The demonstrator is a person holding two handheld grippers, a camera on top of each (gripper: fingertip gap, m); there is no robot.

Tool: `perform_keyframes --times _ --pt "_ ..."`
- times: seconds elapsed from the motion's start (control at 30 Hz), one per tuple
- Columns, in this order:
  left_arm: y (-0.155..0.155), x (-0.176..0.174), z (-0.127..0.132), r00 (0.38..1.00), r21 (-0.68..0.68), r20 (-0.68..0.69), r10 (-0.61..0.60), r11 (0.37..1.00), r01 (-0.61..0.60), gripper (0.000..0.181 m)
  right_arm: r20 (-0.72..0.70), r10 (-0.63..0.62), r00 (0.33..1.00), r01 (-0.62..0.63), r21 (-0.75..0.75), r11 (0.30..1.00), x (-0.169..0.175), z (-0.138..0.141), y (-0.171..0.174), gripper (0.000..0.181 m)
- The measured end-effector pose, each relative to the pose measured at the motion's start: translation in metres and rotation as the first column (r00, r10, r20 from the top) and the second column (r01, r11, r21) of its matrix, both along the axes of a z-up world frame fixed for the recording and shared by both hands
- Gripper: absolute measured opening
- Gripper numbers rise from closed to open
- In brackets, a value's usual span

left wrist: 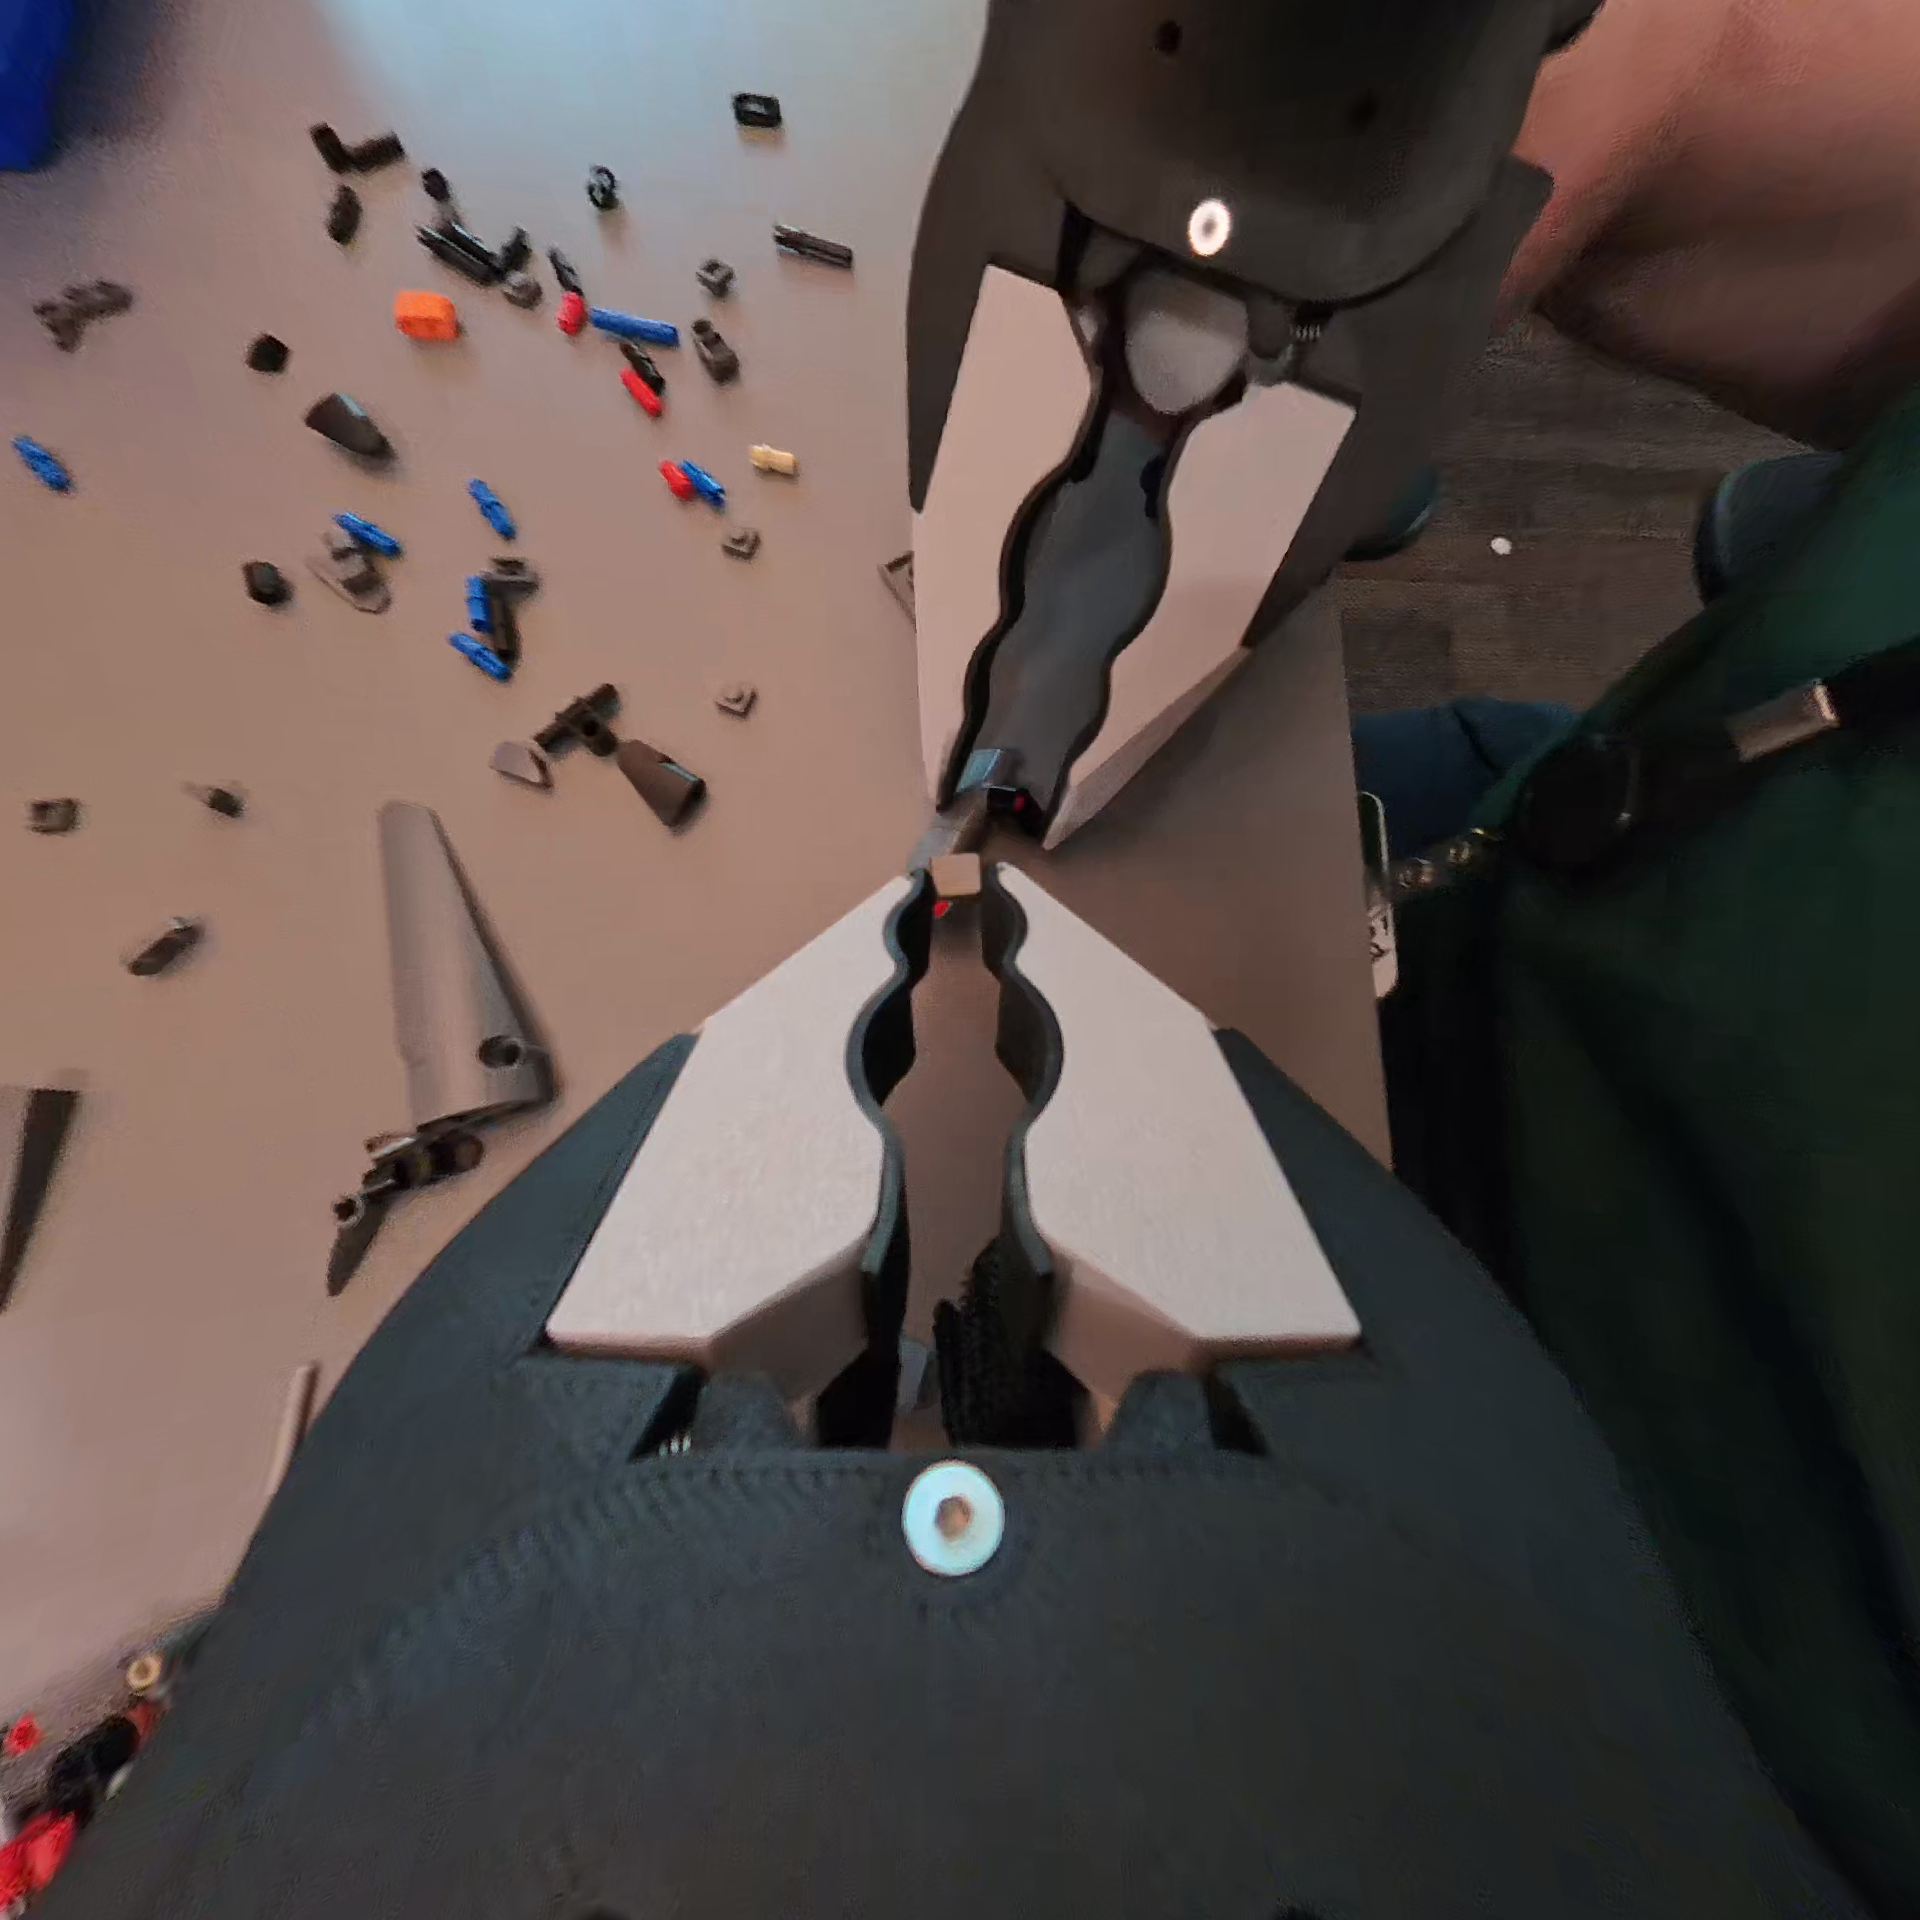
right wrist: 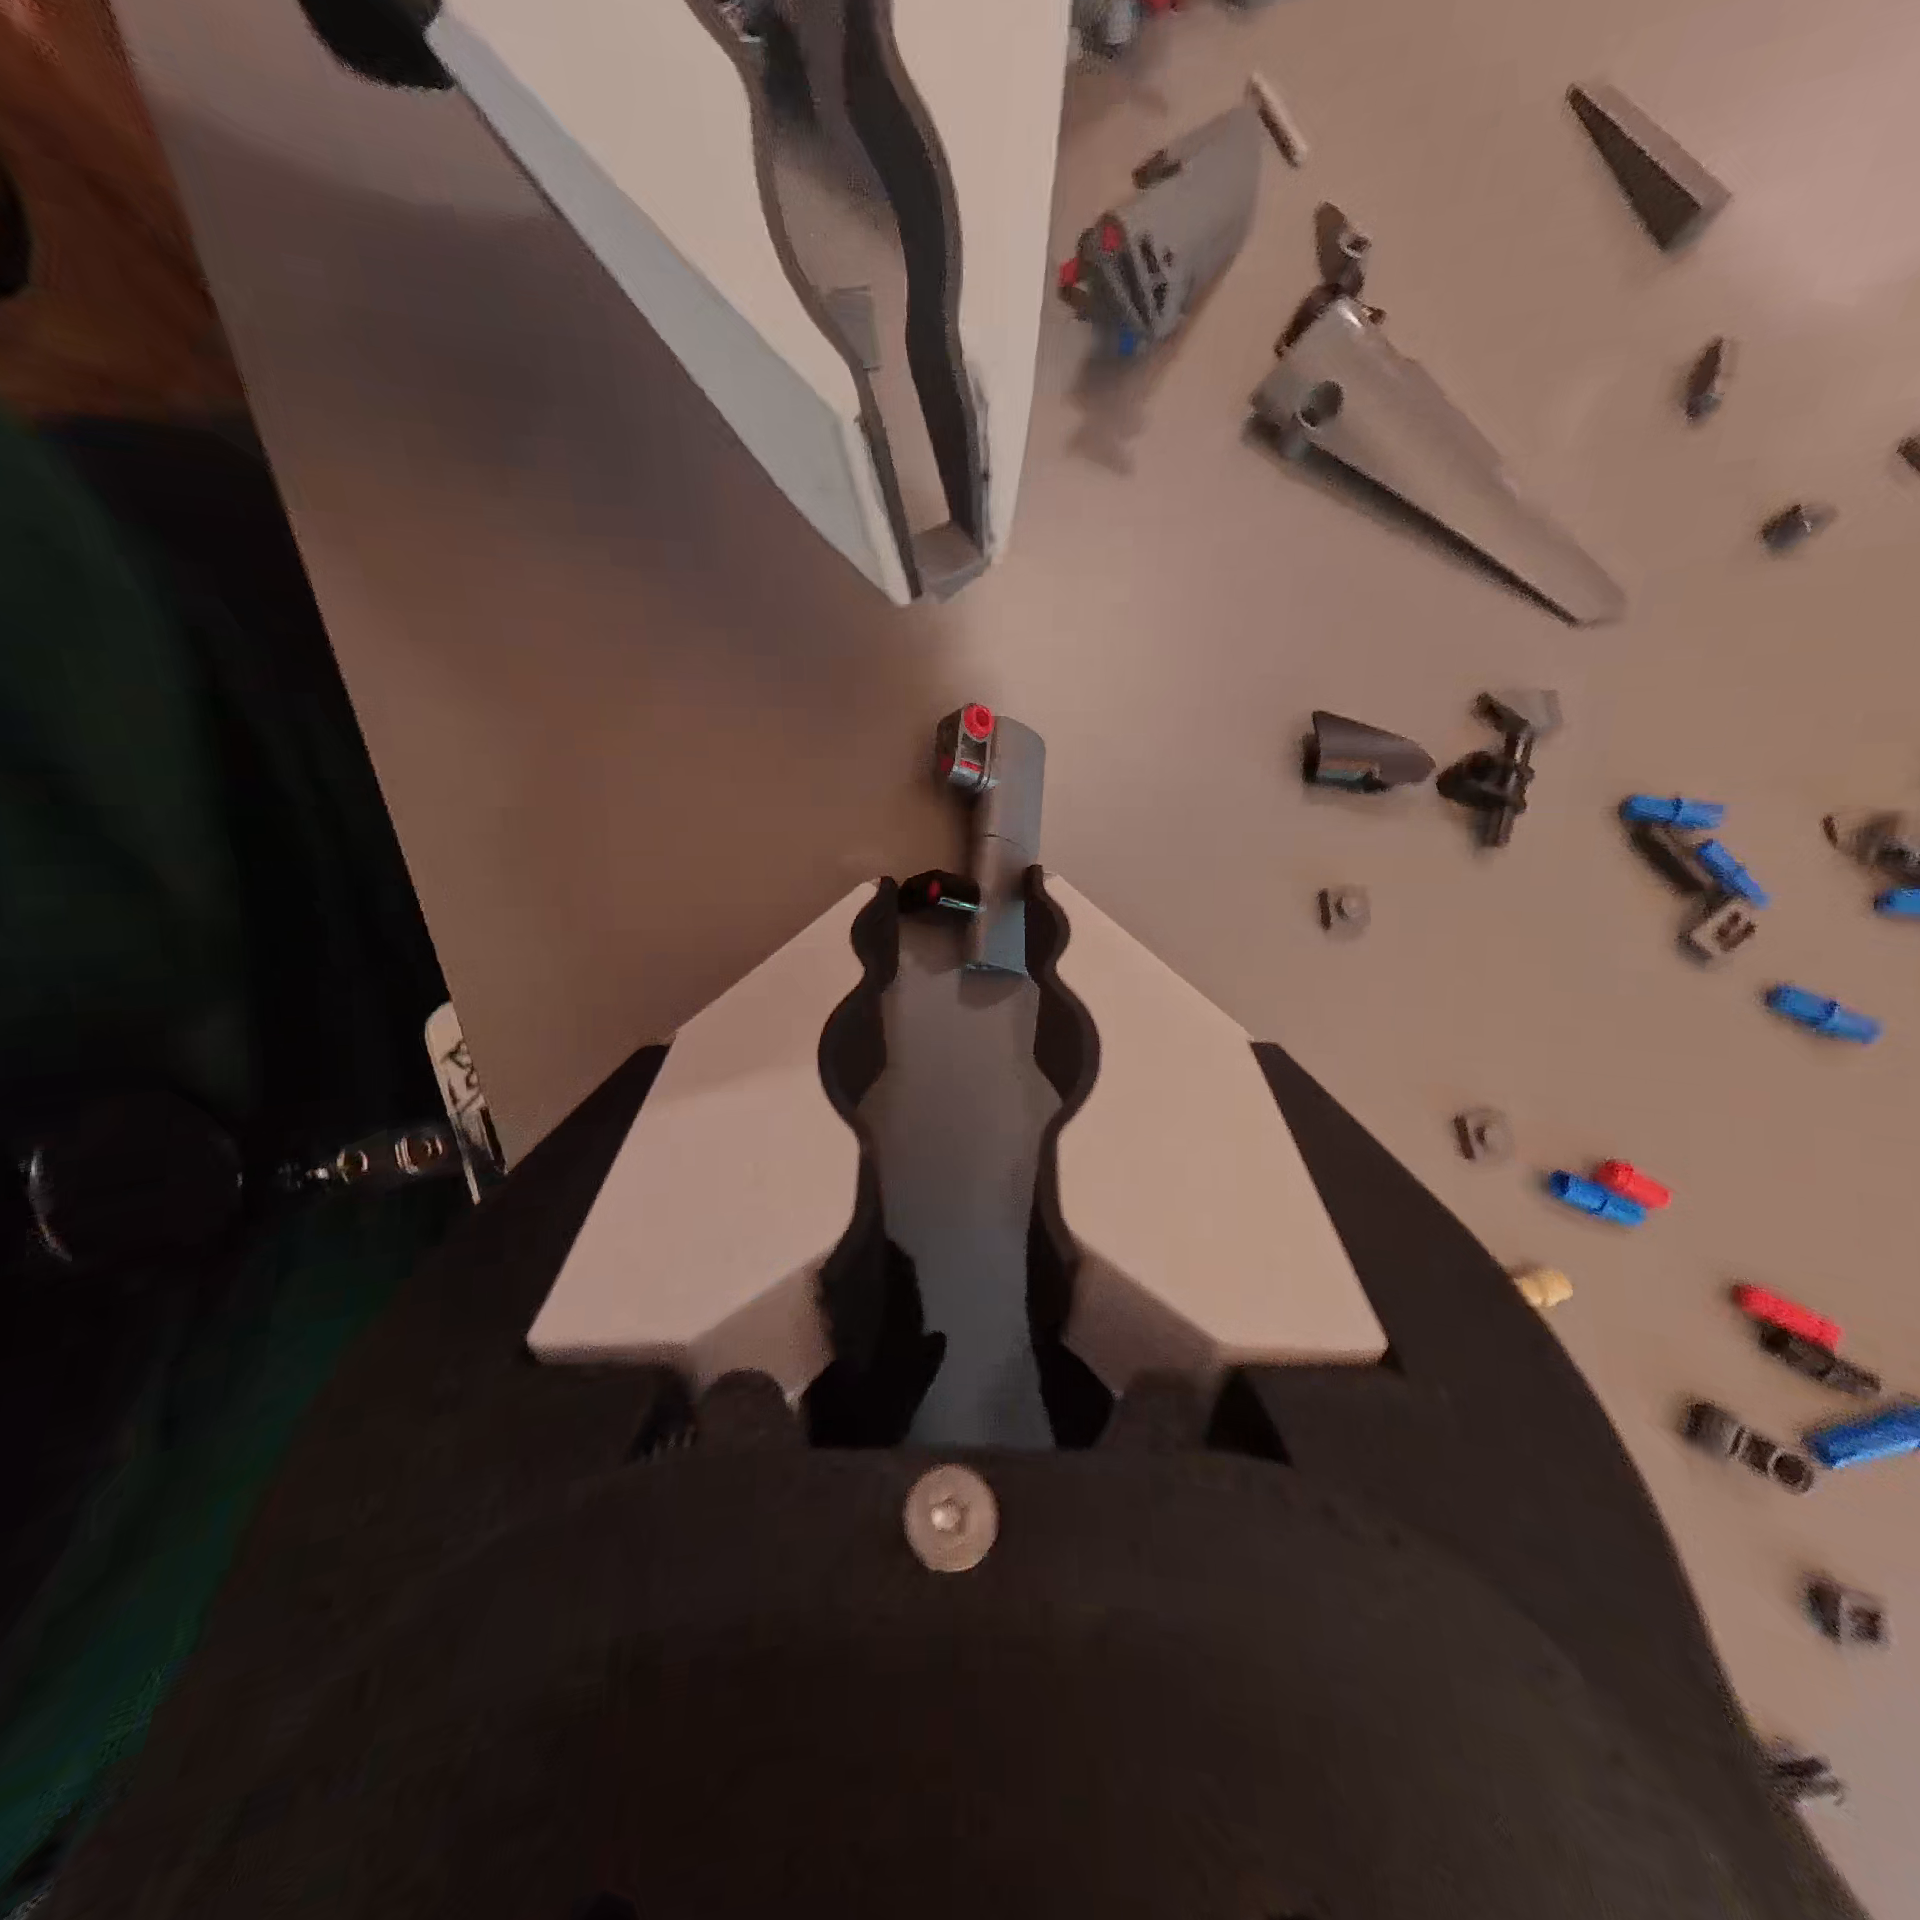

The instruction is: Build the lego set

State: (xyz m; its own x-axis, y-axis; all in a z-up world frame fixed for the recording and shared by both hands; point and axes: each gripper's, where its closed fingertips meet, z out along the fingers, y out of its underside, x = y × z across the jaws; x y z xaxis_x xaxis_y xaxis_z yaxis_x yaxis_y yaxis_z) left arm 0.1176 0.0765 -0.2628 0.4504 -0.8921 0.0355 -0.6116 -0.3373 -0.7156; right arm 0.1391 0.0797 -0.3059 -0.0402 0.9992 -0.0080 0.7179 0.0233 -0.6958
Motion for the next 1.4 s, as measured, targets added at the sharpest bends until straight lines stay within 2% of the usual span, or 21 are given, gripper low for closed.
perform_keyframes --times 0.1,0.2,0.3,0.8,1.03,1.4 --pt "-0.017 0.005 -0.007 0.999 -0.091 0.030 -0.027 0.995 0.029 0.007 0.008 0.150 0.989 -0.150 0.016 0.989 0.003 0.000 -0.012 0.022" --pt "-0.029 0.011 -0.014 0.997 -0.154 0.082 -0.017 0.988 0.030 0.007 0.000 0.217 0.976 -0.217 -0.007 0.976 0.003 0.000 -0.021 0.022" --pt "-0.029 0.008 -0.025 0.999 -0.142 0.036 -0.012 0.990 0.017 0.007 -0.008 0.264 0.964 -0.264 -0.003 0.964 0.003 0.000 -0.026 0.022" --pt "-0.030 0.005 -0.031 0.996 -0.244 -0.038 -0.081 0.967 0.069 0.007 -0.011 0.324 0.946 -0.323 0.010 0.946 0.002 0.001 -0.028 0.022" --pt "-0.032 0.005 -0.032 0.990 -0.250 -0.072 -0.122 0.963 0.100 0.007 -0.015 0.331 0.944 -0.331 0.018 0.944 0.002 0.001 -0.028 0.022" --pt "-0.033 0.005 -0.037 0.986 -0.266 -0.083 -0.141 0.957 0.115 0.007 -0.069 0.289 0.955 -0.287 0.042 0.957 0.002 0.007 -0.027 0.028"
